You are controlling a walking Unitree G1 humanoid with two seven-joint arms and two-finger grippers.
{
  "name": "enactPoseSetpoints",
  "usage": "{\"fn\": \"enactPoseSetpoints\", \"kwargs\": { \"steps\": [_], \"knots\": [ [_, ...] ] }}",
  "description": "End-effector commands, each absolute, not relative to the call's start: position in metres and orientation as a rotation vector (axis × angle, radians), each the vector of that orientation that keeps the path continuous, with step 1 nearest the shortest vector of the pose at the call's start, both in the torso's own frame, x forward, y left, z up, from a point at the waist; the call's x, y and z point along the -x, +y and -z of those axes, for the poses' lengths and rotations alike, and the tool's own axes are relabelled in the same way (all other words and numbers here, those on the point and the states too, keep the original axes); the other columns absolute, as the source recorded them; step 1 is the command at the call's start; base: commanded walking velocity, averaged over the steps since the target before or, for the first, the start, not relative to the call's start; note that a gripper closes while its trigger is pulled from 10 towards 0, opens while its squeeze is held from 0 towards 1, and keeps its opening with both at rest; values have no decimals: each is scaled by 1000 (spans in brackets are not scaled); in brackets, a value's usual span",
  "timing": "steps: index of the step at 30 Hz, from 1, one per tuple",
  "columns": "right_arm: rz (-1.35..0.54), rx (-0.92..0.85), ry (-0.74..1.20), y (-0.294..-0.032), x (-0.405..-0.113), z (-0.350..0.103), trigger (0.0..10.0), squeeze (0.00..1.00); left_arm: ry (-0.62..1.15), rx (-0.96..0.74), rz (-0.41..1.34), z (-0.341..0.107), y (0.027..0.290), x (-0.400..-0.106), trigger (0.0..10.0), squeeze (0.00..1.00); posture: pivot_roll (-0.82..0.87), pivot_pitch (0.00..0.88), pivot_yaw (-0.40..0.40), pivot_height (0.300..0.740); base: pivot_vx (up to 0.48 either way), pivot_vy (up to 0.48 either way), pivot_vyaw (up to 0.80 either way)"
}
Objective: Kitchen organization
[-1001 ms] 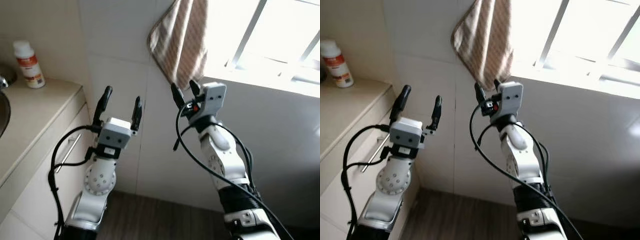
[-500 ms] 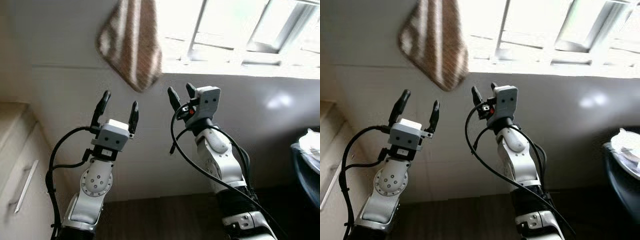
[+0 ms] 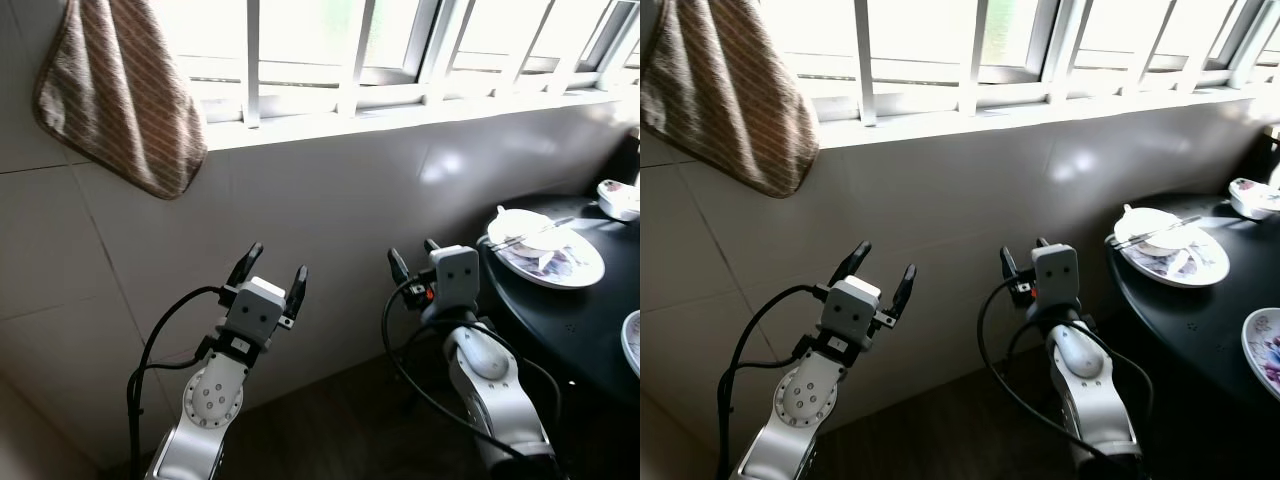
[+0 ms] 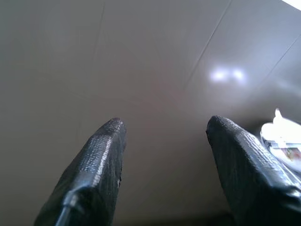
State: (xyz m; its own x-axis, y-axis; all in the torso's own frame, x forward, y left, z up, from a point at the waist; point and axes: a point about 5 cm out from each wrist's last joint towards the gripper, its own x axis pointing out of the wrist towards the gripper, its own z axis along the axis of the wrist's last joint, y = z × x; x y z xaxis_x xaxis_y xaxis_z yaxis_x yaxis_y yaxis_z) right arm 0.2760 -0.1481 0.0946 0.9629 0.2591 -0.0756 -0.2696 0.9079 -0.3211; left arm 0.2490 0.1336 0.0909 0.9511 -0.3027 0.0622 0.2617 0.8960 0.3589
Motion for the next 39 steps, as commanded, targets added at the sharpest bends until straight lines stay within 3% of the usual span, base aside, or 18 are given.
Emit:
{"fn": "enactPoseSetpoints", "kwargs": {
  "steps": [1, 6, 24, 28, 39],
  "knots": [
    [-264, 466, 218, -159, -262, -61, 10000, 0, 7, -344, 325, -69, 135, -240, 10000, 0, 21, 0, -61, 740, 0, 0, -788],
    [-181, 262, 266, -166, -257, -56, 10000, 0, 81, -250, 293, -56, 140, -240, 10000, 0, 9, 0, -55, 740, 0, 0, -748],
    [-214, 308, 207, -153, -263, -65, 10000, 0, 129, -300, 356, -55, 135, -246, 10000, 0, 10, 0, -44, 740, 0, 0, -755],
    [-237, 317, 171, -149, -264, -70, 10000, 0, 133, -308, 358, -55, 135, -247, 10000, 0, 11, 0, -44, 740, 0, -427, -766],
    [-299, 371, 145, -143, -266, -73, 10000, 0, 138, -305, 356, -54, 133, -247, 10000, 0, 13, 0, -51, 740, 0, -480, 0]
  ]
}}
